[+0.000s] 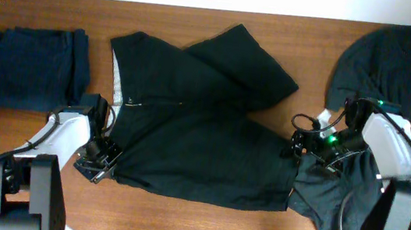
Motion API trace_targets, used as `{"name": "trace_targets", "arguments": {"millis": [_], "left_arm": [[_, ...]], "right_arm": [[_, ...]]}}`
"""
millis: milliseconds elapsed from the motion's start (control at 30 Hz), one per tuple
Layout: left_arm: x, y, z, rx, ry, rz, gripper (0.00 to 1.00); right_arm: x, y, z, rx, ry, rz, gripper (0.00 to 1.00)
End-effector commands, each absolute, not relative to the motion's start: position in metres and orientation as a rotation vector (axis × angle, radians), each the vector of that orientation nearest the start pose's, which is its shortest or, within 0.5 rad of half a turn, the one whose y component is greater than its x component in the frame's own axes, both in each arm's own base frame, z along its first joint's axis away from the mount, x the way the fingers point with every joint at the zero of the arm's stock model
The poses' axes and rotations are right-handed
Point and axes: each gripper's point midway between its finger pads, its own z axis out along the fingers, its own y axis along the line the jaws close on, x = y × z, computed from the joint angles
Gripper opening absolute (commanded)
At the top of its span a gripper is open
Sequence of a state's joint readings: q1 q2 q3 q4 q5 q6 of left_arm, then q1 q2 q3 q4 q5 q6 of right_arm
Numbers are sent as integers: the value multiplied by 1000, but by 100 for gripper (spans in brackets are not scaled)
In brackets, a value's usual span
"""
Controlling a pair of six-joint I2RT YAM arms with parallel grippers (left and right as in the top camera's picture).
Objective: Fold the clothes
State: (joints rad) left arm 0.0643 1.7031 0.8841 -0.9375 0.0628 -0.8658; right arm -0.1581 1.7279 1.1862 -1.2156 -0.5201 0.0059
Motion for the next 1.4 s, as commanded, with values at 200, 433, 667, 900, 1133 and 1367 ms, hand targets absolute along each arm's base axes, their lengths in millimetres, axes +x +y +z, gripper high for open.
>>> {"name": "trace_targets", "arguments": {"millis": [200,433,667,900,1133,1367], "left_arm": [[215,19,-13,-1488,2962,149,3],[215,19,-13,-1487,2960,147,4],[221,19,-14,-1479,2942,131,6],[223,19,-14,-1475,2935,125,8],[223,19,-14,-1475,2935,125,8],[223,19,-14,-1475,2935,125,8]], "right_arm": [[300,71,30,55,3124,483,23],[370,76,-6,7,2911,434,23],[416,70,19,-8,2771,359,24],[358,31,56,79,3062,84,60],[329,33,-3,84,3081,117,28],[433,24,58,193,2717,154,39]]}}
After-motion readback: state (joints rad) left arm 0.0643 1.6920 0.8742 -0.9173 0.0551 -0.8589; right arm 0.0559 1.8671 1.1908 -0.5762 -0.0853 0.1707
